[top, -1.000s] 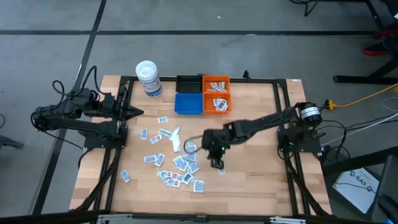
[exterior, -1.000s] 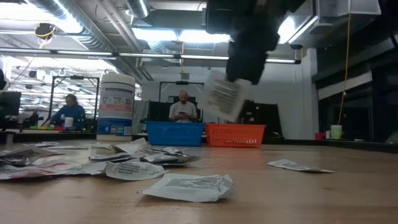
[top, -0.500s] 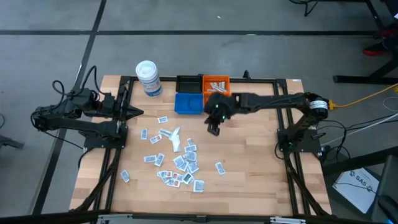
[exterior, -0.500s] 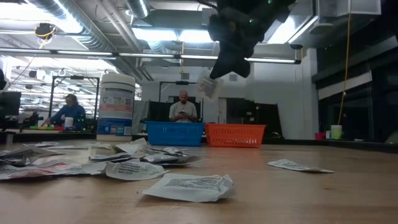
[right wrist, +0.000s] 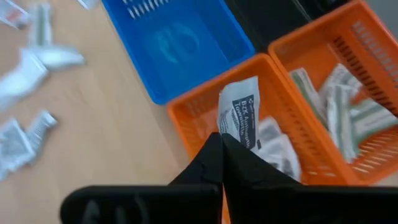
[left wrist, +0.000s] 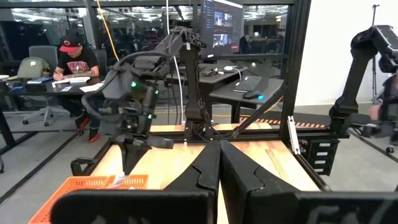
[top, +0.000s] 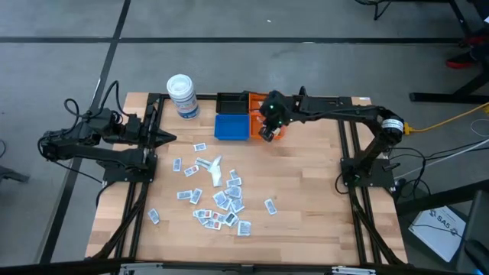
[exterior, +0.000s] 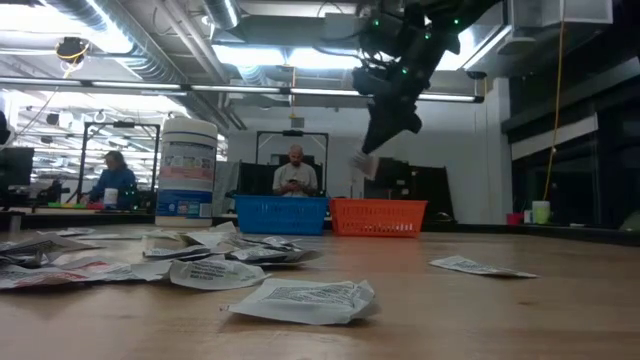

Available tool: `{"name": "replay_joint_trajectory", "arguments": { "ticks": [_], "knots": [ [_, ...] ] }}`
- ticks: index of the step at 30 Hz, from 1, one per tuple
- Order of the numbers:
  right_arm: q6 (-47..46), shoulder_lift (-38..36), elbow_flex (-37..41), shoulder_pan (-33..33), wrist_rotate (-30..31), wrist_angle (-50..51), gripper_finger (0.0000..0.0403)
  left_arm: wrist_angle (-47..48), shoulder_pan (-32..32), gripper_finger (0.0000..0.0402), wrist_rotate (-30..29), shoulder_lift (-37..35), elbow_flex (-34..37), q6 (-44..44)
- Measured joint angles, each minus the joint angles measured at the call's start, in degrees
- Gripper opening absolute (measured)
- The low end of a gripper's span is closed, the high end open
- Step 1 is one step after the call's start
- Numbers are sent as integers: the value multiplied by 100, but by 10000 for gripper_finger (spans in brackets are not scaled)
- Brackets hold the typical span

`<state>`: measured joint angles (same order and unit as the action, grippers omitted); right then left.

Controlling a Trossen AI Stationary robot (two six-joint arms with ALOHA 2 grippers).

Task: Pick & Place First Aid Supplies
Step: Put the towelette pack into the bottom orange bin

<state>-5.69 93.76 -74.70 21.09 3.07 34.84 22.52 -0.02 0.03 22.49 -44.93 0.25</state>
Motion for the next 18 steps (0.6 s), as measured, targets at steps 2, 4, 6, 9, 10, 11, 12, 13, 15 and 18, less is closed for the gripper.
{"name": "replay_joint_trajectory", "arguments": {
  "ticks": [2, 4, 6, 9, 10, 11, 12, 13, 15, 18],
  "knots": [
    [223, 0, 0, 83, 29, 122, 0, 0, -1, 4, -2, -1, 0, -4],
    [485, 8, 0, 153, 41, 171, 0, 0, -1, 4, -1, -1, 0, -1],
    [832, 33, 0, 220, 37, 186, 0, 0, -1, 4, -1, 0, 0, -4],
    [1199, 70, 0, 309, 39, 293, 0, 0, 1, 4, 0, -1, 0, -1],
    [1286, 96, 0, 336, 39, 329, 0, 0, 1, 4, -1, -1, 0, -4],
    [1352, 127, 0, 377, 11, 397, 0, 0, -1, 4, -2, -1, 0, -2],
    [1416, 178, 1, 413, -16, 457, 0, 0, -1, 4, -2, -1, 0, 0],
    [1472, 241, 2, 435, -19, 447, 0, 0, 0, 4, -2, 0, 0, -2],
    [1619, 349, 2, 482, -24, 406, 0, 0, -1, 4, -2, -1, 0, -2],
    [1827, 516, 2, 511, -22, 357, 6, 0, 1, 4, -2, -1, 0, -4]
  ]
}}
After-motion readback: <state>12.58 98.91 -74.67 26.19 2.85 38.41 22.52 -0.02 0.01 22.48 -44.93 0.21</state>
